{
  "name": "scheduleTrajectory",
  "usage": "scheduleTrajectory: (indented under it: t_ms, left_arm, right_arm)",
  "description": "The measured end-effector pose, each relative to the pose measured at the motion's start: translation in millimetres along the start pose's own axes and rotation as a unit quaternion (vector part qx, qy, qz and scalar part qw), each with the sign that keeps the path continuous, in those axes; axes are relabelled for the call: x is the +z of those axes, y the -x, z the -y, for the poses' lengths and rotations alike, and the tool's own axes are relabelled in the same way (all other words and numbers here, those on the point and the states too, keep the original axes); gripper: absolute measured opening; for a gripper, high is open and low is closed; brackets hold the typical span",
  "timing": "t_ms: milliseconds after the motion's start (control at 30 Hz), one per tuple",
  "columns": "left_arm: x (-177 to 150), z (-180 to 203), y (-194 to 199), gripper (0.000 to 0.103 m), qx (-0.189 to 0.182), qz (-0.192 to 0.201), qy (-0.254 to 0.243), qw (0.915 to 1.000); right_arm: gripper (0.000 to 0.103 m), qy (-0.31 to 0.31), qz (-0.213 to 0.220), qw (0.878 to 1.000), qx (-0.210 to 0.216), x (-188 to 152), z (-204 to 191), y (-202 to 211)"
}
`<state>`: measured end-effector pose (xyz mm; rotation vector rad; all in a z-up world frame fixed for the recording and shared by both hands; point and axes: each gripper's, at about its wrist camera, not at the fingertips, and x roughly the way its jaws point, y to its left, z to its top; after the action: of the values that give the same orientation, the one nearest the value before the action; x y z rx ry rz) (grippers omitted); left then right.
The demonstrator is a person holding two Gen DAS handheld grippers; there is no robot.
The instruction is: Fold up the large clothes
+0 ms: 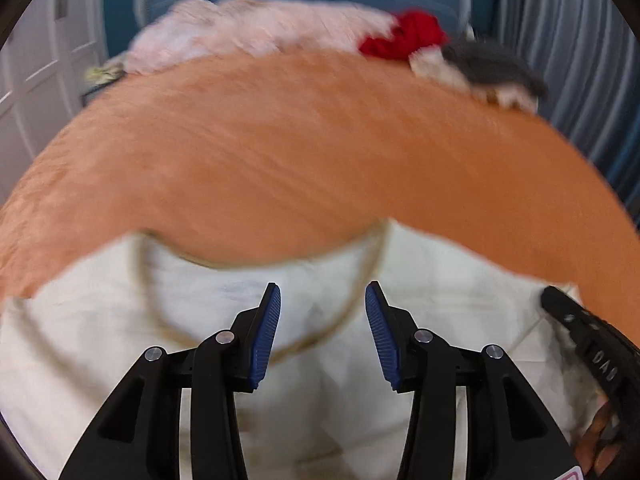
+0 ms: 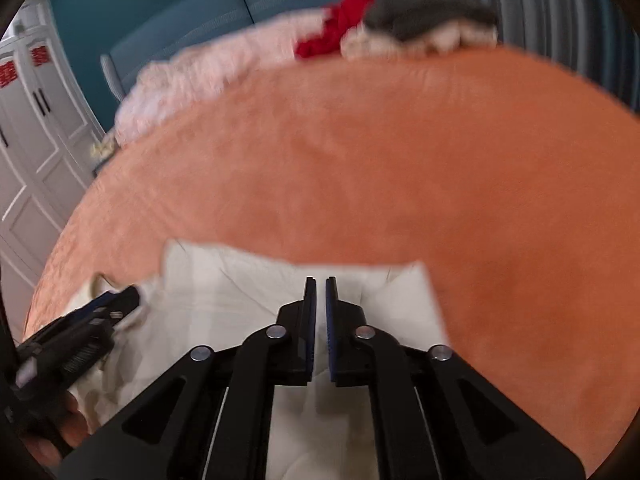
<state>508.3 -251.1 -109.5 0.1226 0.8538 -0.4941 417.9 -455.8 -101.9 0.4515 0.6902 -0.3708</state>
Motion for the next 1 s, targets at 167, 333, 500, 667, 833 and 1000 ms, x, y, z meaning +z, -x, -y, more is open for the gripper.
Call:
scheduleTrajectory:
  t_ms: [167,333,500,667,833,1000]
  left_arm:
    - [3.4,-73.2,32.9,0.051,0.026,-0.007,0.015,0.9995]
    - [-9.1,-108.5,19.6,0.047,0.036,-0.052,0.023,0.9977]
    - [-33.6,-102.1,-5.2,0.047,0.053,-0.059,-0.013,0.9967]
    - [-37.8,-99.1,-12.9,0.052,0.077,-0.031,-0.014,0.9964]
    - [-37.9,-101.3,-15.7,0.055,0.08,-0.017,-0.002,0.9967]
    - [-36.1,-102.6,1.9,0.055,0.145,-0.015,0.011,0.9892]
  right_arm:
    - [0.011,0.069,-0.033,0.993,0.092,8.7,-62.0,21.0]
    - [0.011,0.148,-0.128,0.972,0.128,-20.8,-128.6,-24.2]
    - [0.005,0.161,-0.148,0.97,0.106,-45.2,-131.6,-58.0]
    - [0.0,0.11,-0.126,0.979,0.118,-48.7,-111.0,-61.1]
    - [0.0,0.114,-0.098,0.984,0.096,-51.6,-119.2,-60.0]
    - [0.0,0.121,-0.073,0.989,0.043,-46.0,-118.7,-42.4]
